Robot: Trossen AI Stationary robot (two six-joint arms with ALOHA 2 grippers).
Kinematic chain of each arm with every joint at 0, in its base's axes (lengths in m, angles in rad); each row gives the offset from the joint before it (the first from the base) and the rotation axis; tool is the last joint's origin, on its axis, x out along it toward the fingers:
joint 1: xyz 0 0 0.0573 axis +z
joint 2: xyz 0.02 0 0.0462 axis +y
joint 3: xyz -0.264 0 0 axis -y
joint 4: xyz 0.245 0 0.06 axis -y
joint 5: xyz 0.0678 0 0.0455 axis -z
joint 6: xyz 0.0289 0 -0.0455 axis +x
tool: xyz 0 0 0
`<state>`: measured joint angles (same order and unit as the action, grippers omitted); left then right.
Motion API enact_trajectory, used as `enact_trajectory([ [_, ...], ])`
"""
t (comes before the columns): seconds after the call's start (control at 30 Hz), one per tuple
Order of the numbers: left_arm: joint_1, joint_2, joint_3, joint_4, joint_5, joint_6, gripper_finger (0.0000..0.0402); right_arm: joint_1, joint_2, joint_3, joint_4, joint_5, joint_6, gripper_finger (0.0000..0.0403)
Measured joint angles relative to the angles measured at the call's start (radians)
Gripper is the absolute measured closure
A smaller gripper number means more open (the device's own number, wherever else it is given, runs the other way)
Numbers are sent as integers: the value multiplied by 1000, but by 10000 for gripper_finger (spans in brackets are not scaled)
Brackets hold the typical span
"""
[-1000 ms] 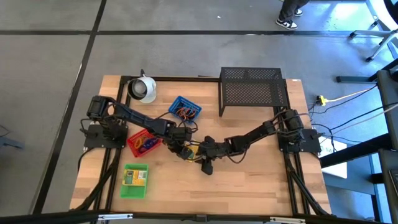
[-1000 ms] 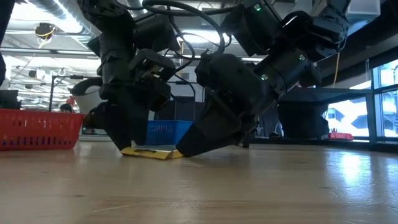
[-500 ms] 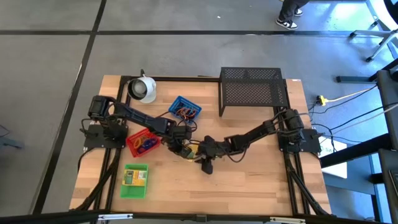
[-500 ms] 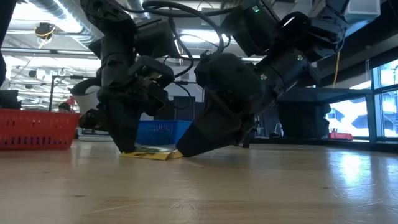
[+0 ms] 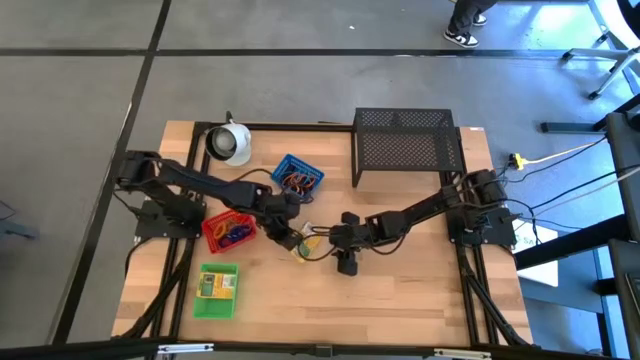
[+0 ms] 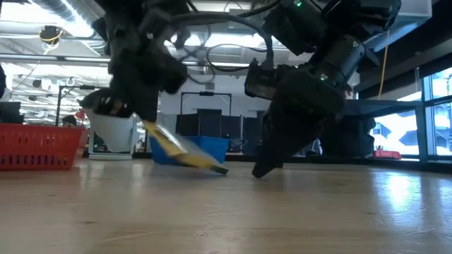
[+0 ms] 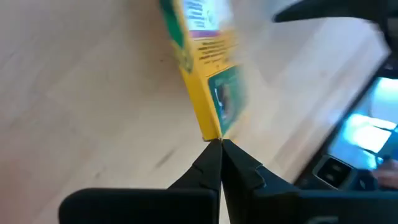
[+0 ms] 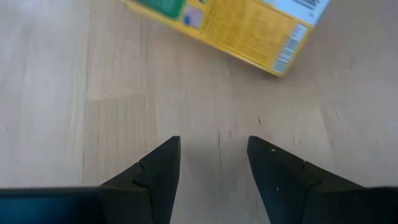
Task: Pick & Place Office Desk Supplies
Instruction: Put the yellow crayon box into the green bin
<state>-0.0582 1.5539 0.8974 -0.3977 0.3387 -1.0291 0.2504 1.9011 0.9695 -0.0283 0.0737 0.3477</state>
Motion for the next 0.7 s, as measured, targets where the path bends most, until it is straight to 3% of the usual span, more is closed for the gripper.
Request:
enact_trajectory([
  [0.4, -63, -248, 0, -168, 24, -36, 401, 0, -2, 1, -6, 0, 1, 209],
  [0.57, -94, -235, 2, -166, -95, -31, 400, 0, 6, -3, 92, -7, 40, 209],
  [0.7, -99, -176, 1, -156, -203, 90, 390, -2, 33, 0, 229, -7, 90, 209],
])
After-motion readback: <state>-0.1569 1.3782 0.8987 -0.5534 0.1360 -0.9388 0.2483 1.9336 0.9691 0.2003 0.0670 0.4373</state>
